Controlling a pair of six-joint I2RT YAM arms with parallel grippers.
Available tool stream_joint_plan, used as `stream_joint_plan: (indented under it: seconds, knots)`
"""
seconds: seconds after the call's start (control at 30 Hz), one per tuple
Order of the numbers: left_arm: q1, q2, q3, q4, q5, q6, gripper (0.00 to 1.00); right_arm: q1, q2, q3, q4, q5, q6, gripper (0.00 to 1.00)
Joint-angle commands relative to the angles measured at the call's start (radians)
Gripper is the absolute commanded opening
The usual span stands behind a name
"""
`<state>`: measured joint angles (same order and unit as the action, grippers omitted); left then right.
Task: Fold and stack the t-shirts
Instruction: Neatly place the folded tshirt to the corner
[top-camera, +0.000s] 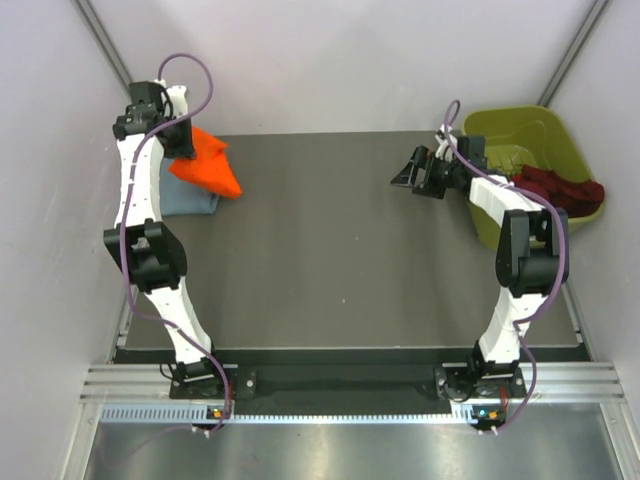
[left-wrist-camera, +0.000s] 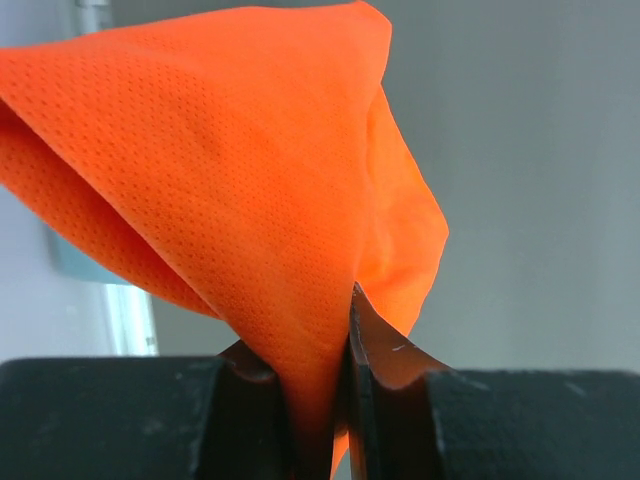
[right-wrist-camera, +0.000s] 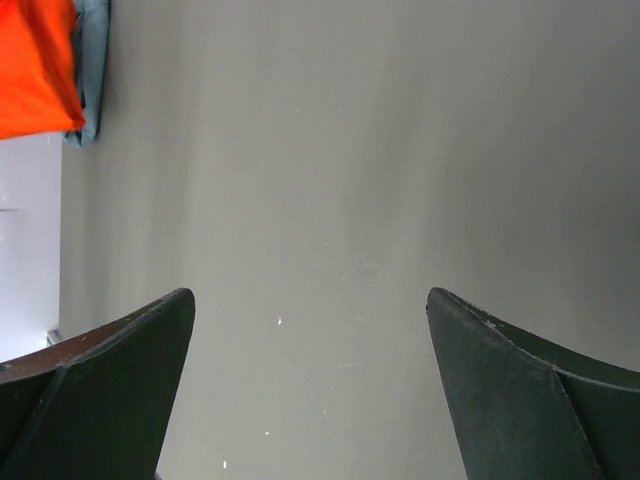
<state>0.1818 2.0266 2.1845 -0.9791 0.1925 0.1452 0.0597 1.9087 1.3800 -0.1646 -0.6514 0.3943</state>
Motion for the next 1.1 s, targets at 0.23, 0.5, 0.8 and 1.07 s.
stream_joint_plan:
  seconds: [0.23,0.5,0.8,1.07]
  knots:
    - [0.004,0.038,0.06,-0.02,-0.174,0.083,0.07,0.012,-0.074,-0.013,0.057,0.006,-0.006,1.0]
    - [0.002,0.083,0.017,0.056,-0.417,0.067,0.07,0.025,-0.066,-0.019,0.063,0.01,-0.005,1.0]
    - [0.001,0.173,0.023,0.163,-0.576,0.068,0.08,0.026,-0.074,-0.041,0.069,0.013,-0.006,1.0]
    - [0.005,0.264,0.078,0.214,-0.686,0.08,0.09,0.028,-0.099,-0.059,0.063,0.022,-0.021,1.0]
